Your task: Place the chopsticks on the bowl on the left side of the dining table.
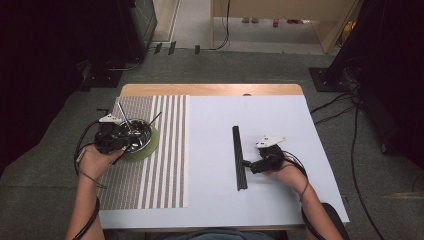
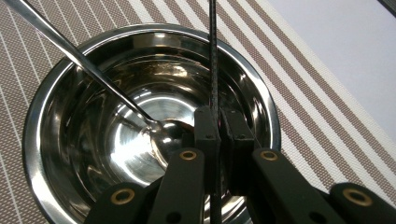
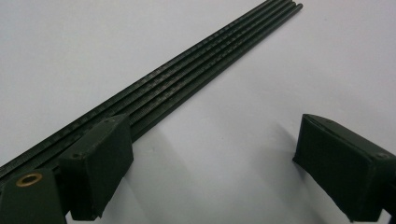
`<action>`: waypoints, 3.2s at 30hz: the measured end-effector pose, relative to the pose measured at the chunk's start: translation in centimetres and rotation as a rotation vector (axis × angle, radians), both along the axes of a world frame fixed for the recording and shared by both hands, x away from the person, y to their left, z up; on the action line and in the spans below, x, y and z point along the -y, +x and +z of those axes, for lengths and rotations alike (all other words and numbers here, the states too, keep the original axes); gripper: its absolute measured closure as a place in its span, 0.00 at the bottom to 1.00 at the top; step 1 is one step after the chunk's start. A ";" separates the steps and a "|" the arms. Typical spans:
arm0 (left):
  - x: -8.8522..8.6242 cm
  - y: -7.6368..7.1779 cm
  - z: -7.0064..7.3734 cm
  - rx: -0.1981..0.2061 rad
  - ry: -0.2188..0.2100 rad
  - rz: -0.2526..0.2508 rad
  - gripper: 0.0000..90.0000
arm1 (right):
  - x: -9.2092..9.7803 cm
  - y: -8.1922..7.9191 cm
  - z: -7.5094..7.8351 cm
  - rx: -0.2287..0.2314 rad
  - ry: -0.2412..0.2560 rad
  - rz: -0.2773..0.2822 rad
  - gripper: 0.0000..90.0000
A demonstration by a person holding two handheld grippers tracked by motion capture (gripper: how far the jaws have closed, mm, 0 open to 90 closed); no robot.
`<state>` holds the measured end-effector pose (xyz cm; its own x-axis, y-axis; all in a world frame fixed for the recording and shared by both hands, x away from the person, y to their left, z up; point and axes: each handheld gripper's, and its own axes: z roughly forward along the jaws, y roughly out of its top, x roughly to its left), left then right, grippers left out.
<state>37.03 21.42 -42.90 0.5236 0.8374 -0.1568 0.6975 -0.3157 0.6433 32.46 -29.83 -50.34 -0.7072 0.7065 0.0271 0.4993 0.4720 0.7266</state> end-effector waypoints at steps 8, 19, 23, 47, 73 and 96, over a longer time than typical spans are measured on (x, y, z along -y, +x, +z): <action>-0.4 0.1 -0.1 0.023 0.005 0.003 0.97 | 0.0 0.0 0.0 0.000 0.000 0.000 0.12; -0.5 0.4 -0.3 0.054 0.016 0.012 0.96 | 0.0 0.0 0.0 0.001 0.000 0.001 0.12; -0.6 0.4 -0.3 0.051 0.011 0.009 0.96 | 0.0 0.0 0.0 0.000 0.000 0.001 0.12; -0.7 0.2 1.1 0.059 -0.038 0.054 0.62 | 0.0 0.0 0.0 0.000 0.000 0.000 0.12; 2.1 -0.2 3.1 0.081 -0.035 0.012 0.41 | 0.0 0.0 0.0 0.001 -0.001 0.001 0.12; 6.3 -0.5 3.0 0.091 -0.023 -0.065 0.38 | 0.0 0.0 0.0 0.002 -0.001 0.001 0.12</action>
